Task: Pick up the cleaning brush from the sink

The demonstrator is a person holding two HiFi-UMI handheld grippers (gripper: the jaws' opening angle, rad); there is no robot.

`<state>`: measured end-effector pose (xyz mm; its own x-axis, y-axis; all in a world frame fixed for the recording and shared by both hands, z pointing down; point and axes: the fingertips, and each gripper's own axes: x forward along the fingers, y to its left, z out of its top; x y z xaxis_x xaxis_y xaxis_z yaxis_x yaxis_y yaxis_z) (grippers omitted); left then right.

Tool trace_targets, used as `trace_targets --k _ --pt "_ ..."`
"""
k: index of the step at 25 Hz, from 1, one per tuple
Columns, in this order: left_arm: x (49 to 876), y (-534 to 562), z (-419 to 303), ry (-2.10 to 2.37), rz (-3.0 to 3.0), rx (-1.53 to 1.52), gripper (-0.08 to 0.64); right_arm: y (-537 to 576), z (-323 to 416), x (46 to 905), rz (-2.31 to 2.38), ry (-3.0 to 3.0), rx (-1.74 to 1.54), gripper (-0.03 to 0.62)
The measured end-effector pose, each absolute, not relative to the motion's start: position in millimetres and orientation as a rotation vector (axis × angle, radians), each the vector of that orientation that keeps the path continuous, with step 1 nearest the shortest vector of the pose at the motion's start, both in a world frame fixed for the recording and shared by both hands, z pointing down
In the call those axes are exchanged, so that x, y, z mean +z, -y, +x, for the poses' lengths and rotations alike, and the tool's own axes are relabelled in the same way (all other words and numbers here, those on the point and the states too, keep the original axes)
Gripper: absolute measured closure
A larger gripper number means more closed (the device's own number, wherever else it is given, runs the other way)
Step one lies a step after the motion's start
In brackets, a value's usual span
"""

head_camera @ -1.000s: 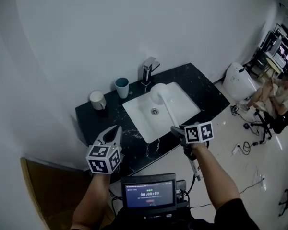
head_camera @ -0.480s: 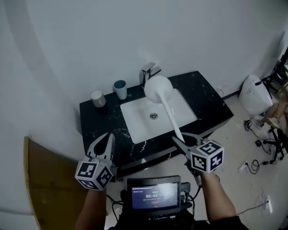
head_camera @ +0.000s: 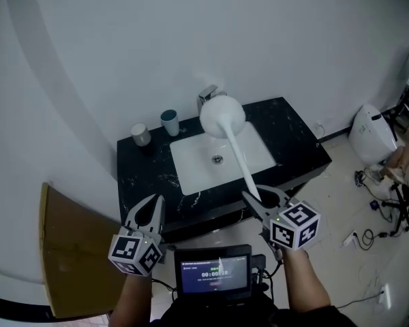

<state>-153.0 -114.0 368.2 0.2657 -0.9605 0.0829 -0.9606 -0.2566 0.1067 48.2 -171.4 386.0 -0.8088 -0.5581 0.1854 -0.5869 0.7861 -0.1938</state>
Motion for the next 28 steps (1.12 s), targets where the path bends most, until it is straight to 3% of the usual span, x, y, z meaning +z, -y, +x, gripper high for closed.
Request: trace_targets --k 28 --pt "367 76 -167 1.842 2.385 -0.017 0.557 141 39 375 0.996 2.893 0.299 0.534"
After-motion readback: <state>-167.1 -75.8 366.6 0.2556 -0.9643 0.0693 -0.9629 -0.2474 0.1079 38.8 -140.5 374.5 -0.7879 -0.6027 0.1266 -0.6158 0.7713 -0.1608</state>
